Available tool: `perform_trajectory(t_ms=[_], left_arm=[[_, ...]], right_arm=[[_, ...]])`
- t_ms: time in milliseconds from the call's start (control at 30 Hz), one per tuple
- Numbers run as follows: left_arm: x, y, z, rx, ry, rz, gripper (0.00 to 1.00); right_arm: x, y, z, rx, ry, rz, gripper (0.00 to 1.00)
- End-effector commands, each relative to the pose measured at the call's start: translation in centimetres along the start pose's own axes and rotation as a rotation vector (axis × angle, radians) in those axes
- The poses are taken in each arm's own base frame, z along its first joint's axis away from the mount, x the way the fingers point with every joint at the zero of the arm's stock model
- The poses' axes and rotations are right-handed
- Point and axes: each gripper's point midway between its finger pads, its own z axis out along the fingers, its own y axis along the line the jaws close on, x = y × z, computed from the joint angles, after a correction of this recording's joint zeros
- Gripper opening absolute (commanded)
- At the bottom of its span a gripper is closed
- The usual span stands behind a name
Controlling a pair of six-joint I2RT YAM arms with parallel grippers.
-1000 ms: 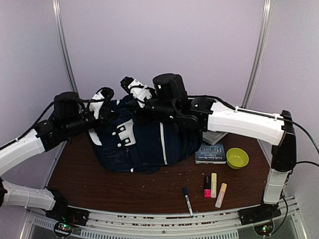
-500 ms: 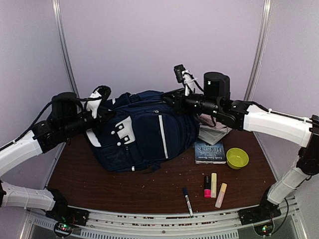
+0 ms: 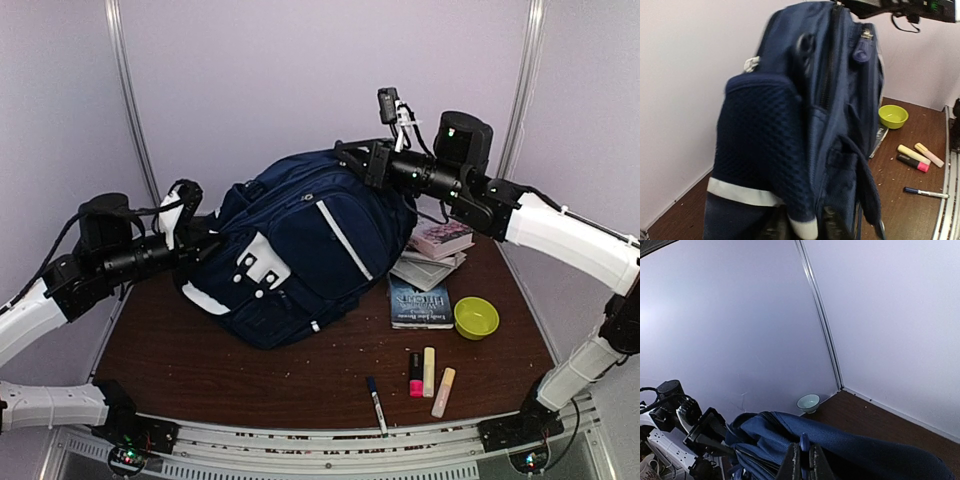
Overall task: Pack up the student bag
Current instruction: Unzip the largest pocket of the student bag, then hold the largest pocket of the student bag.
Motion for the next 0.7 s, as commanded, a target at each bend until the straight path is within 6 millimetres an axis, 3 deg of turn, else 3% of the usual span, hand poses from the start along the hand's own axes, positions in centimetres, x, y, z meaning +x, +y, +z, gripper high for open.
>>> perform_trajectory(t_ms=[0, 33, 167, 300, 467, 567, 667], left_arm=[[-2.9, -3.6, -2.0, 0.185, -0.162, 0.112, 0.65], [-3.2, -3.9, -2.5, 0.189, -0.179, 0.139, 0.71], [-6.4, -3.2, -4.7, 0.132, -0.265, 0.184, 0.76], [-9.8, -1.1, -4.0, 0.069, -0.270, 0.071, 0.81], [-9.8, 1.4, 2.5, 0.050, -0.123, -0.138, 0.84], [-9.2, 0.3, 5.7, 0.161, -0.066, -0.211, 0.97], [-8.4, -0.1, 7.3, 0.199, -0.061, -0.259, 0.98]], right_arm=[[-10.0, 4.2, -1.3, -0.123, -0.256, -0.135, 0.00], [-9.8, 4.7, -1.0, -0.149, -0.244, -0.146, 0.00], [-8.6, 7.2, 0.3, -0.255, -0.192, -0.182, 0.00], [-7.0, 9.8, 1.0, -0.362, -0.154, -0.212, 0.00], [-6.0, 10.9, 1.4, -0.395, -0.140, -0.204, 0.00], [-6.0, 10.7, 1.4, -0.383, -0.148, -0.174, 0.00], [-5.9, 10.1, 1.3, -0.356, -0.160, -0.158, 0.00]])
